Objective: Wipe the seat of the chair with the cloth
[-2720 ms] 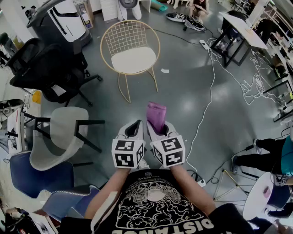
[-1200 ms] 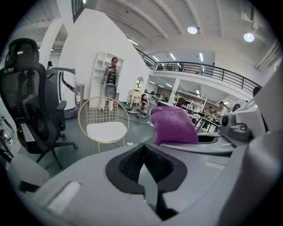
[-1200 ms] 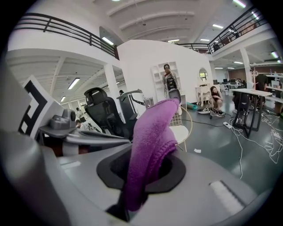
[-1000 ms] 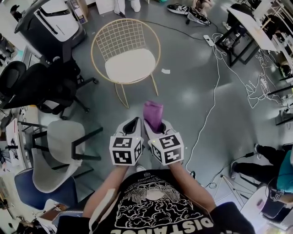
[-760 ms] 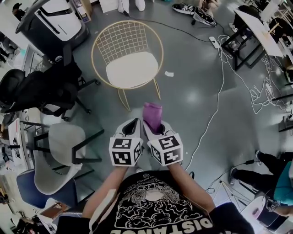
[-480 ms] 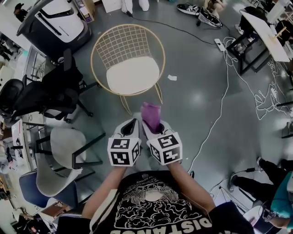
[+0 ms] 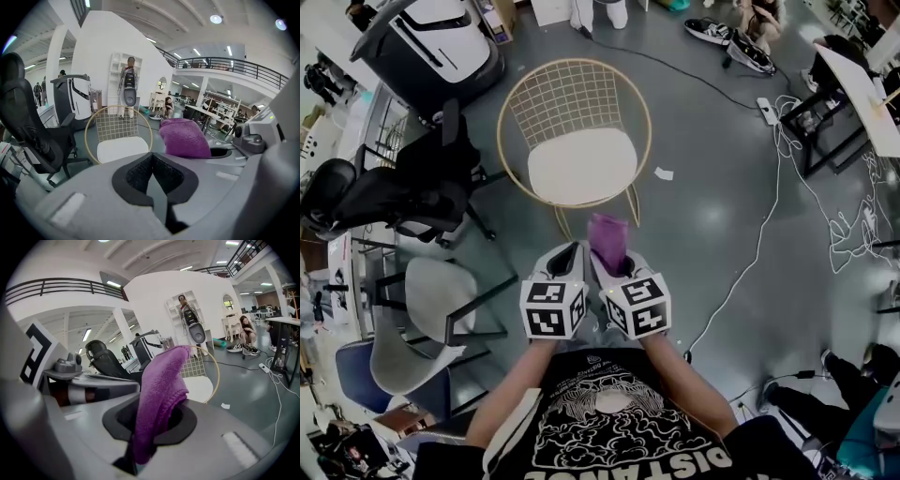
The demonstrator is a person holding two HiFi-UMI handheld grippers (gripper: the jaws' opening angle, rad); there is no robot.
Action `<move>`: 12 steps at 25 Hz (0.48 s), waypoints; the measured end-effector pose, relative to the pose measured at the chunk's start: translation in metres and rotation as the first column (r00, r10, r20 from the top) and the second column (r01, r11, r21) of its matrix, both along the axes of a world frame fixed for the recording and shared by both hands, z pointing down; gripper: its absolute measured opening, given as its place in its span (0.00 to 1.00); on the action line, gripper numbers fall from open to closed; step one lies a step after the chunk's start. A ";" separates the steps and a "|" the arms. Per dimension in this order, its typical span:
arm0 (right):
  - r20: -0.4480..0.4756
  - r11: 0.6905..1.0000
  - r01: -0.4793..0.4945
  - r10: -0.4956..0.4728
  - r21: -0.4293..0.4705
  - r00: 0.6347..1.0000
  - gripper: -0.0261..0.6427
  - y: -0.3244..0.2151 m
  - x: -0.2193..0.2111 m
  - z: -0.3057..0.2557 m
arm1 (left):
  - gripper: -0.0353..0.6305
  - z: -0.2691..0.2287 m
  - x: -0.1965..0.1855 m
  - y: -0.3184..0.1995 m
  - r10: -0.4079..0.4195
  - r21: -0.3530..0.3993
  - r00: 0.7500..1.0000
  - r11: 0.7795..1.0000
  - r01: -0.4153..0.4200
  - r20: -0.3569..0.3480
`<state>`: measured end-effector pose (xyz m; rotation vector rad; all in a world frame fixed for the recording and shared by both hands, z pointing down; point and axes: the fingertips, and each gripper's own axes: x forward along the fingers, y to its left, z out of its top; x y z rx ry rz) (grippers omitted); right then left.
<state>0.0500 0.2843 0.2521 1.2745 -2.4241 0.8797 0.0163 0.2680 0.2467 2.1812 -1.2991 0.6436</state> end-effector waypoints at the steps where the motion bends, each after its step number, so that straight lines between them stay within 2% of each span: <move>1: -0.003 1.000 0.006 -0.006 -0.002 1.000 0.13 -0.002 -0.003 0.001 | 0.05 0.002 -0.004 -0.002 -0.007 -0.002 1.000 1.000 0.007 -0.004; 8: -0.024 1.000 0.010 -0.010 -0.030 1.000 0.13 -0.032 0.002 0.014 | 0.05 0.015 -0.001 -0.031 -0.022 -0.031 0.999 0.999 0.022 -0.023; 12: -0.042 0.998 0.014 -0.017 -0.053 0.999 0.13 -0.055 -0.008 0.019 | 0.05 0.019 -0.011 -0.056 -0.026 -0.047 0.999 0.999 0.024 -0.042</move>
